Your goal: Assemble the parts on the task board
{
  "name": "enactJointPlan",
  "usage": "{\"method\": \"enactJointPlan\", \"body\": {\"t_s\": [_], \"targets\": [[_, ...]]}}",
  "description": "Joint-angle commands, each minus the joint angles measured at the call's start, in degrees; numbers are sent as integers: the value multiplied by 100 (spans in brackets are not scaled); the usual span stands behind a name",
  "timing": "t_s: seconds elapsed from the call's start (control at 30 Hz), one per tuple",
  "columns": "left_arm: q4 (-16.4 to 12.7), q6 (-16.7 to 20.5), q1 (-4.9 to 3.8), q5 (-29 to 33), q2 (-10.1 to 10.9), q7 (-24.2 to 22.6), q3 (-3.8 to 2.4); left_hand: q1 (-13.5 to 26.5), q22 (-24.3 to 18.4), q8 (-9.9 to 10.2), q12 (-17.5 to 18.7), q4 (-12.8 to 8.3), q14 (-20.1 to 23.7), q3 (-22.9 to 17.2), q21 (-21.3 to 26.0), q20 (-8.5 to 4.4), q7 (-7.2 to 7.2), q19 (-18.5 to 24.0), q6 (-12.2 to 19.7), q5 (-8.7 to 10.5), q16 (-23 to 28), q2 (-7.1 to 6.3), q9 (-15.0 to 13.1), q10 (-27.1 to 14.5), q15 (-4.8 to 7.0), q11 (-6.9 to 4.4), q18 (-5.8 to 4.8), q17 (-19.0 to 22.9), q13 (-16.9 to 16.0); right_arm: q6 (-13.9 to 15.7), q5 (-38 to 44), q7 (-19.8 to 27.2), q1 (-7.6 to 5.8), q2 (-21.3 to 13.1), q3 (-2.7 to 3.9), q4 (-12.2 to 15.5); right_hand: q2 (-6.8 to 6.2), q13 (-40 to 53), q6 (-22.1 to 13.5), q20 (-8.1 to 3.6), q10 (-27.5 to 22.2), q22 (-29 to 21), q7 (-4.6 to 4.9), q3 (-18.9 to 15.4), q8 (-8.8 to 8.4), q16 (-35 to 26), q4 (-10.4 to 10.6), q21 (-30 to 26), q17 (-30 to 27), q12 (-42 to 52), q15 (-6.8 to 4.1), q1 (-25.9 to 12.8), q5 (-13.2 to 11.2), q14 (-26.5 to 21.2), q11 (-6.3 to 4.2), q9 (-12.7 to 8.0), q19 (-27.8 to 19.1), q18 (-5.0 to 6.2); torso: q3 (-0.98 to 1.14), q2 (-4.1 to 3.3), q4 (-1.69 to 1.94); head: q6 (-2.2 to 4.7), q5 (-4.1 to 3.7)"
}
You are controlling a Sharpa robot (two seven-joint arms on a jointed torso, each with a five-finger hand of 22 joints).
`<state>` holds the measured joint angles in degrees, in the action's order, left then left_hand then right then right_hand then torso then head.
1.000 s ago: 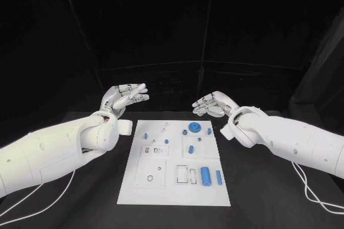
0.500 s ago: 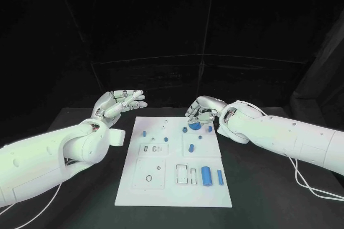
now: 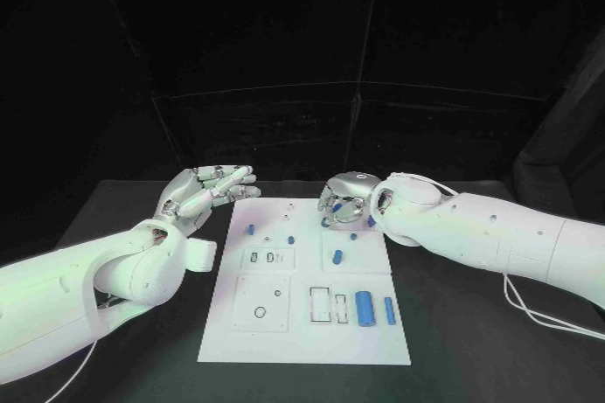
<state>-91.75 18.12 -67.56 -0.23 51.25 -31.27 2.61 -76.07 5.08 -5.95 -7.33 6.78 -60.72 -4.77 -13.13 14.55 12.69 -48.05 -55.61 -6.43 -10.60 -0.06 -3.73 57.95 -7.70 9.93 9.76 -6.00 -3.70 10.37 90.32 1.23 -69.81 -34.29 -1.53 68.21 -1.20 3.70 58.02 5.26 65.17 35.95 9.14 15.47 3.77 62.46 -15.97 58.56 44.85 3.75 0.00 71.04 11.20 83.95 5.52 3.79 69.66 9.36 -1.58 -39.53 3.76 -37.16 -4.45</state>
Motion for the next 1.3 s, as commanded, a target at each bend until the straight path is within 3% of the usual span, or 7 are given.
{"method": "enactJointPlan", "body": {"t_s": [0.03, 0.47, 0.8, 1.03, 1.3], "targets": [[-59, -76, -11, -45, 33, 24, -4, 23, -7, 29, 35, -31, -28, 0, 30, 7, 10, -45, -21, 5, 29, 29, 5, 19, -19, 13, 84, 7, 3, -284, 332, -201, -20, 31, 5, 5, -47, -1, -44, 27, -25, 143, -9, 41, -8, 160, 1, 129, 162, -11, 54, -29, -11, 171, 3, 0, 5, -36, -8, -82, 18, 3, -17], [-155, -88, -17, -45, 134, 69, -4, 41, -19, 47, 56, -40, -25, 14, 46, 11, 20, -51, -17, 6, 50, 26, 6, 14, -25, 21, 83, 10, 3, -391, 413, -301, -27, 53, 6, -7, 24, 1, -9, 40, 25, 644, 2, 167, 2, 597, 16, 547, 624, 1, 57, -16, -11, 164, 4, 5, 82, -95, -20, -189, 73, 4, -55], [-139, -111, -23, -44, 162, 116, -4, 62, -31, 63, 74, -42, -22, 25, 60, 15, 29, -55, -15, 6, 68, 30, 5, 8, -30, 28, 83, 12, 3, -340, 422, -307, -30, 73, 6, -29, 216, 6, 182, 25, 253, 916, -13, 544, 40, 826, 32, 800, 816, 23, 22, 45, -256, 137, -38, 19, 103, -122, -12, -229, 94, -14, -62], [-123, -131, -23, -44, 161, 148, -4, 68, -34, 67, 79, -41, -22, 28, 65, 16, 31, -57, -15, 6, 73, 34, 5, 7, -31, 30, 83, 13, 3, 185, 410, -218, -30, 57, 6, 2, 375, 44, 506, 4, 599, 1163, -57, 930, 150, 949, 27, 1004, 917, 103, -57, 176, -512, 122, -120, 59, 168, -153, -9, -243, 93, 2, -60], [-124, -153, -23, -44, 165, 179, -4, 72, -39, 74, 87, -44, -21, 28, 71, 17, 33, -59, -14, 5, 80, 42, 5, 5, -33, 32, 82, 13, 3, 859, 246, -168, -55, 65, 8, 69, 296, 40, 569, -8, 677, 1297, -53, 1141, 133, 1016, 24, 1125, 951, 55, -71, 187, -508, 105, -133, 51, 185, -172, -9, -262, 107, 45, -34]]}}
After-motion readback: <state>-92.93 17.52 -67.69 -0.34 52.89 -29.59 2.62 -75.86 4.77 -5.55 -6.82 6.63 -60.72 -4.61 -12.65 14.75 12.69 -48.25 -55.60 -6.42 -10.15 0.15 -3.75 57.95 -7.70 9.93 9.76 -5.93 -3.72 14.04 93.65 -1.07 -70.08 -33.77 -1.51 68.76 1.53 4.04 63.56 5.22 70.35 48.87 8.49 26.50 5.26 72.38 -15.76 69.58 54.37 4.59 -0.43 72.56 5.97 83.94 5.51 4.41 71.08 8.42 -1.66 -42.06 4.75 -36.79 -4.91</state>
